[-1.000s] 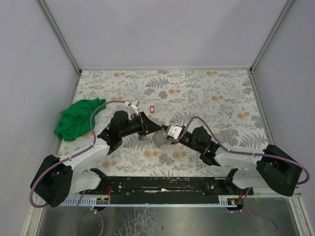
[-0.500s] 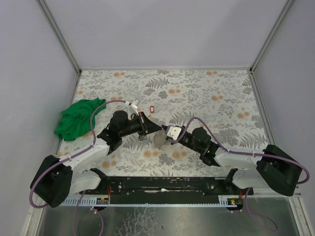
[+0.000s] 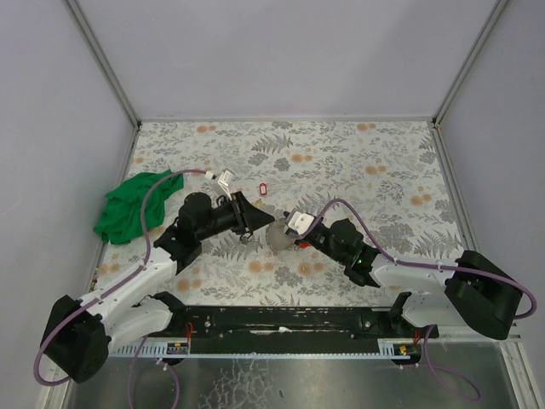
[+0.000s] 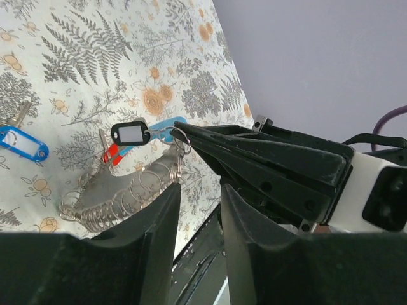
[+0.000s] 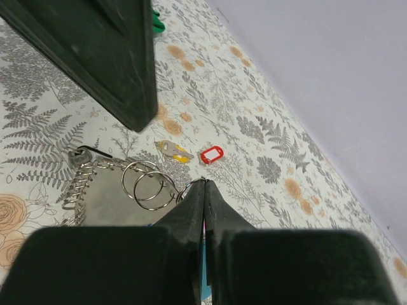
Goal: Put the keys on the keyring
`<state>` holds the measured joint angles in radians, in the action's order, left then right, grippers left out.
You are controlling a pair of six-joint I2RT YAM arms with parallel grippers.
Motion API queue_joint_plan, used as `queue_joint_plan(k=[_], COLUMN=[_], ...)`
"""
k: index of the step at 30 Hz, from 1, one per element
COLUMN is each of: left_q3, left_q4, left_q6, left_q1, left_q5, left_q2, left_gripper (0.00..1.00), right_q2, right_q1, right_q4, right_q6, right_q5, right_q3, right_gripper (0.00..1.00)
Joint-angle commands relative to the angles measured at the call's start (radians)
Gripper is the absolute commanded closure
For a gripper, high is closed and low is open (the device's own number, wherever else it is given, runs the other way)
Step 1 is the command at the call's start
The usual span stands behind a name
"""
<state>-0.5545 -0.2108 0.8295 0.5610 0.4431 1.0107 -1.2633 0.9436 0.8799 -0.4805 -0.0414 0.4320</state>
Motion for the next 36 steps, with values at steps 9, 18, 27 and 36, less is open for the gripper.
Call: queue_joint_plan(k=[9, 18, 27, 36], left_q3=[0.035, 0.137, 0.217, 0.257], left_q4=[0.009, -0.250, -0.584, -0.888], left_q6=[-0.004, 0.074, 0.233, 0.400], left_q1=[0.077, 0.116, 0.083, 0.059], left_q5=[-0.180, -0.262, -0.280, -0.204], left_q2=[-0.111, -0.011, 0.108, 0.306], left_gripper=[0.69, 0.69, 0.62, 0.66], right_q2=[0.003, 0.008, 0.021, 0.027], right_q1=[0.025, 0.039, 0.040, 0.040], right_q4=[-0.050, -0.069, -0.058, -0.064], right_q6=[0.112, 0.141, 0.151, 0.164], right_q5=[-0.200, -0.213, -0.204, -0.204], right_q3=[0.109, 0.118, 0.099, 0.098], right_gripper=[1.00, 1.00, 1.00, 1.00])
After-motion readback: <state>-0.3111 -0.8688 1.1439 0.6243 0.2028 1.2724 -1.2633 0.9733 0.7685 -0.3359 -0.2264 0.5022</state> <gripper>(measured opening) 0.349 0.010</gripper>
